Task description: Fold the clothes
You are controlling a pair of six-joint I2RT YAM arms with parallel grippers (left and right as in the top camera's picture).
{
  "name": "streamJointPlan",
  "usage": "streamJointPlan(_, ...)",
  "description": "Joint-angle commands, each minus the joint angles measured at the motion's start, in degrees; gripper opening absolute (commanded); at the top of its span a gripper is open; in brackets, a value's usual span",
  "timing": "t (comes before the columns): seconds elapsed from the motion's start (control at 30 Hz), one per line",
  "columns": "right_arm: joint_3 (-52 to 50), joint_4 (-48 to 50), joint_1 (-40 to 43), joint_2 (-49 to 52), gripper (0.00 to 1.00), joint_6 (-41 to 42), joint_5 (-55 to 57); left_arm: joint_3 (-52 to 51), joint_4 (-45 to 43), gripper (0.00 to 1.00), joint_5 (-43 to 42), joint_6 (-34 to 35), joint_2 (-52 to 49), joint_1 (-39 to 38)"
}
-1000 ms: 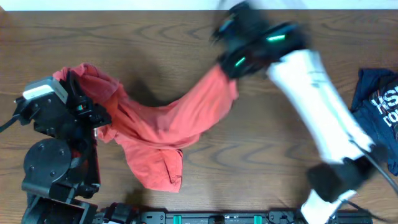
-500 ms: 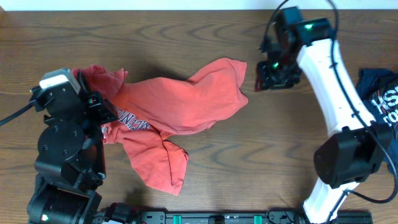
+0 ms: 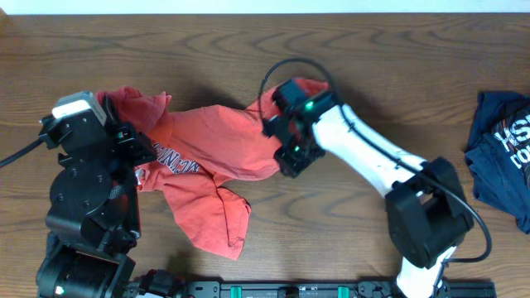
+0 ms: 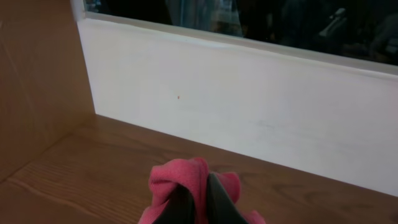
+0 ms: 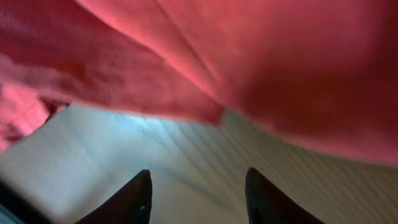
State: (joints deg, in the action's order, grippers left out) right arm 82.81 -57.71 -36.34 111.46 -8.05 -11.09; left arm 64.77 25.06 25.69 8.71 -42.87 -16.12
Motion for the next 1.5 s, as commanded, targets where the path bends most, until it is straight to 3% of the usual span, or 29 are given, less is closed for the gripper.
streamJointPlan(0.0, -3.0, 4.0, -1.8, -1.3, 0.47, -0.2, 3.2, 0.0, -0.7, 0.06, 0.5, -1.0, 0.4, 0.3)
streamJointPlan(0.33, -9.2, 17.2, -3.2, -1.3, 0.48, 2.9, 5.1, 0.0, -0.7, 0.06, 0.5, -1.0, 0.4, 0.3)
streamJointPlan(0.5, -9.6, 19.9, -3.2, -1.3, 0.43, 3.3, 5.3, 0.0, -0.7, 0.06, 0.5, -1.0, 0.4, 0.3)
streamJointPlan(0.57, -9.6, 20.7, -3.2, -1.3, 0.36, 3.3, 5.3, 0.0, -0.7, 0.06, 0.5, -1.0, 0.4, 0.3)
streamJointPlan(0.73, -9.6, 21.9, -3.2, -1.3, 0.01, 3.3, 5.5, 0.0, -0.7, 0.06, 0.5, -1.0, 0.4, 0.3)
streamJointPlan(0.9, -9.5, 22.6, -3.1, -1.3, 0.01, 6.3, 9.3, 0.0, -0.7, 0.06, 0.5, -1.0, 0.4, 0.3)
streamJointPlan(1.17, -4.2, 9.0, -0.4, -6.8, 0.01, 7.4, 13.4, 0.0, -0.7, 0.06, 0.5, -1.0, 0.4, 0.3)
streamJointPlan(1.47, 7.8, -5.3, 10.0, -19.7, 0.01, 7.8, 24.6, 0.0, 0.0, 0.06, 0.5, -1.0, -0.1, 0.3)
